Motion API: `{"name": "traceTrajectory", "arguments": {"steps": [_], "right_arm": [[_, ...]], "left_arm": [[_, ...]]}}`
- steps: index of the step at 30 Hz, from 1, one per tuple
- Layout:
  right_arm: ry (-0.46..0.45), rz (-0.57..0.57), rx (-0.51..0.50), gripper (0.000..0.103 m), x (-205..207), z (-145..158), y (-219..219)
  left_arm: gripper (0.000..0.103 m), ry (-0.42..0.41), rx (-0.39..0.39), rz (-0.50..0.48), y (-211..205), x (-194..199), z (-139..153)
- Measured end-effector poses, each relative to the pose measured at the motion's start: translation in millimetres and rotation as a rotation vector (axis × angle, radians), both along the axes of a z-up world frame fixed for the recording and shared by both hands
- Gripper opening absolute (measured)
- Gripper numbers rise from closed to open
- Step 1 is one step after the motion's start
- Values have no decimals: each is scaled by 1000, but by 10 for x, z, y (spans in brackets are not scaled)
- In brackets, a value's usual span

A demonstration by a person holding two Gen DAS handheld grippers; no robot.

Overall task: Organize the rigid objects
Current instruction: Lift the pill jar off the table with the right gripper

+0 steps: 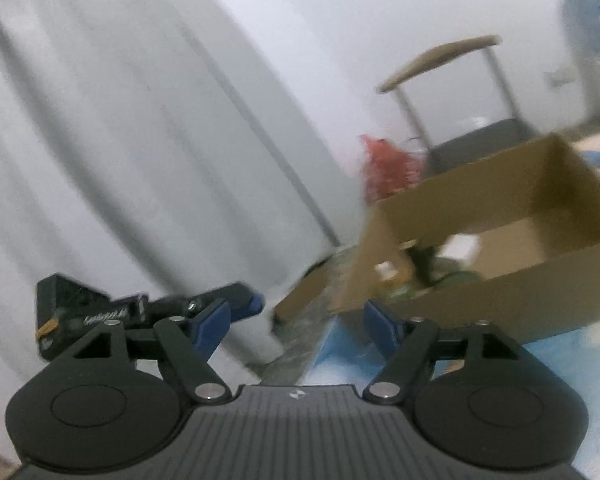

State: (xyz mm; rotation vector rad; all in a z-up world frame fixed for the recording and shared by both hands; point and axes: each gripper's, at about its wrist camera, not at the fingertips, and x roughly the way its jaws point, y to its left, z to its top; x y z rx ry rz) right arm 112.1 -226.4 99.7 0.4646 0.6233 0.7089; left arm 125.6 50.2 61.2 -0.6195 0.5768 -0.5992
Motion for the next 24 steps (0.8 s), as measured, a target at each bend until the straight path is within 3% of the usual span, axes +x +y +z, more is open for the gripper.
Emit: {"name": "traceTrajectory", "arguments": {"steps": [2, 5, 10, 15, 24], "right_arm": [[18, -27, 14, 74, -16, 11, -179], [10, -84, 0, 74, -117, 24, -434], [73, -128, -9, 74, -265, -176, -639], [110, -128, 31, 74, -273, -325, -652], [120, -60, 54, 73, -247, -339, -551]], "left_arm": [[24, -14, -19, -9, 44, -13, 3], [26, -18, 33, 2, 90, -72, -36], [31, 44, 87, -11, 75, -223, -215], [31, 98, 88, 25, 147, -228, -323], [31, 98, 100, 25, 152, -183, -298]]}}
